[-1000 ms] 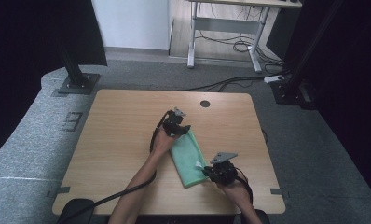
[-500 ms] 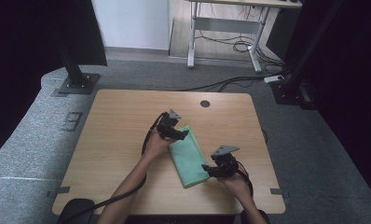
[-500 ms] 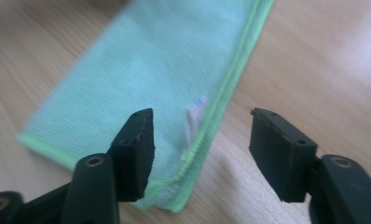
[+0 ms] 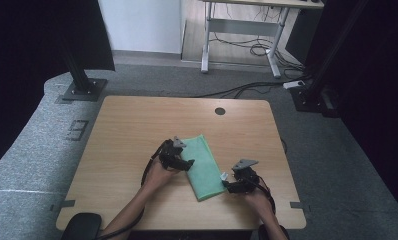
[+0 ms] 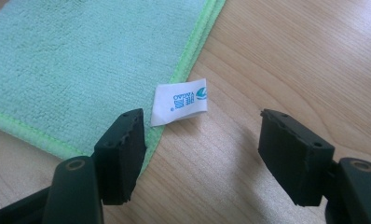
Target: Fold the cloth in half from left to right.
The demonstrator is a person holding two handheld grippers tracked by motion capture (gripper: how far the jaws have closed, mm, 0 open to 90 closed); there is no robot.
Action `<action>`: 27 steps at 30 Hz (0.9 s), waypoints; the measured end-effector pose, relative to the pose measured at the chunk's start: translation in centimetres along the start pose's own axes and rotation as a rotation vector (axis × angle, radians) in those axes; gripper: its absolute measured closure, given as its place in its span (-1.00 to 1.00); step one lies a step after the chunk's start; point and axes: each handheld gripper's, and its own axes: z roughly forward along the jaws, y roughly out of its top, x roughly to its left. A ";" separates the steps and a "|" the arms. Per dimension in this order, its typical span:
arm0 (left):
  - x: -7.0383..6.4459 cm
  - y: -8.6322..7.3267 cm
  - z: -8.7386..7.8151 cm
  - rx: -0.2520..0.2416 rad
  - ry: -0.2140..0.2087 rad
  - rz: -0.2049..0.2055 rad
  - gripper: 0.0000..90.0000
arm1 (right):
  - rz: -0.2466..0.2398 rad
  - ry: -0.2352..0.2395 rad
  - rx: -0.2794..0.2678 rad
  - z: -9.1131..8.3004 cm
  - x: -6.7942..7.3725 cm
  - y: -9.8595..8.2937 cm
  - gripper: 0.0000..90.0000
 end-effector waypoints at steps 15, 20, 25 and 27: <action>1.0 -1.5 1.1 0.016 0.051 -0.077 -0.89 | -0.001 0.059 -0.027 0.5 1.0 -0.2 -0.39; 1.9 -1.5 1.1 0.019 0.056 -0.077 -0.89 | -0.029 0.062 -0.033 0.9 2.1 0.3 -0.44; 2.9 -1.4 1.1 0.018 0.058 -0.071 -0.90 | -0.040 0.059 -0.040 1.5 3.1 0.8 -0.49; 3.4 -1.4 1.2 0.014 0.060 -0.079 -0.91 | -0.040 0.060 -0.041 1.7 3.3 1.1 -0.51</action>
